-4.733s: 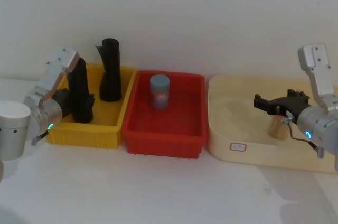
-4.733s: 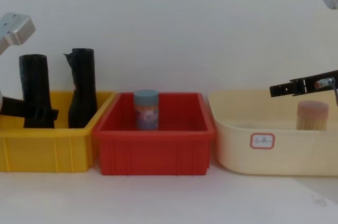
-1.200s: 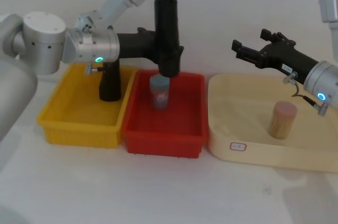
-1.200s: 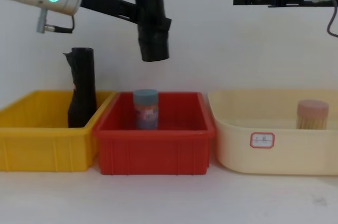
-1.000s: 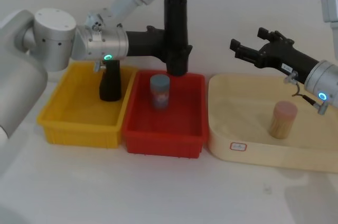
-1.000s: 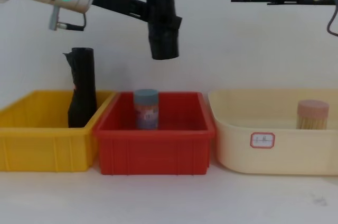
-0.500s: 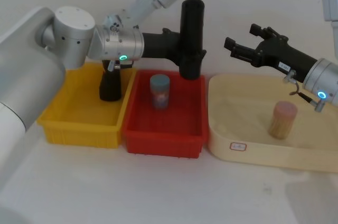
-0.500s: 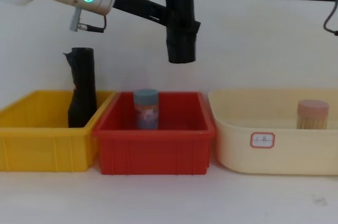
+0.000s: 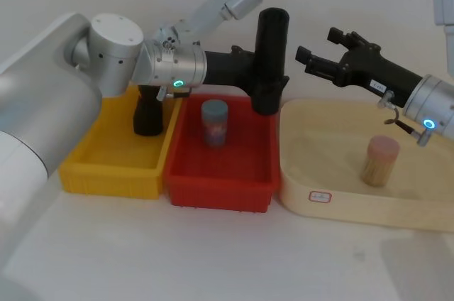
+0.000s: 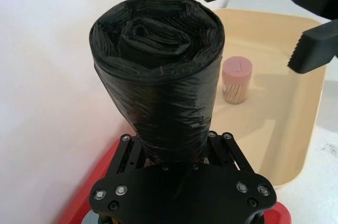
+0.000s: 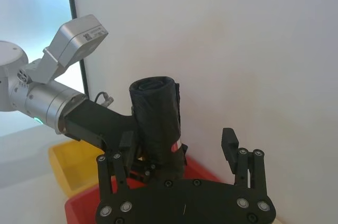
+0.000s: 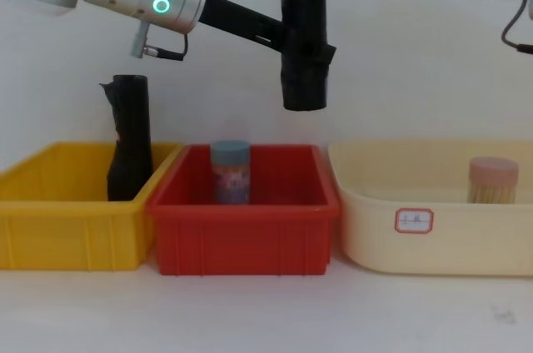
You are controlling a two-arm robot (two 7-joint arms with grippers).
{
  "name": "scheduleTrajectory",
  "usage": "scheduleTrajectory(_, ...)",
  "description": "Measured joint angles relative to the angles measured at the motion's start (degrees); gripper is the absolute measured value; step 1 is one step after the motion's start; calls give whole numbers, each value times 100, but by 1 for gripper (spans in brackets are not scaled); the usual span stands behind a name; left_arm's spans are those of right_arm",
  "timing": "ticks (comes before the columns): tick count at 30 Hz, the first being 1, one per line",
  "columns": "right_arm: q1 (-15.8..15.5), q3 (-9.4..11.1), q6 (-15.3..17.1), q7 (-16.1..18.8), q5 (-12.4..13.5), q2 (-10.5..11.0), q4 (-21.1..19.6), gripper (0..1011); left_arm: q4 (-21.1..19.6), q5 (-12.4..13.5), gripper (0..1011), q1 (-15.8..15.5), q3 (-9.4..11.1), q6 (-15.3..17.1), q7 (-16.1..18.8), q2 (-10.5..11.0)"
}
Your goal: Pick up the garbage bag with the one hand and transfer it to the other hand.
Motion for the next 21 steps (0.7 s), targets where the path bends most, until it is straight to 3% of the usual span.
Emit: scheduleTrajectory(21, 333, -244, -171, 281, 80, -100, 419, 1001, 100, -58, 436, -75, 168, -19, 19, -108)
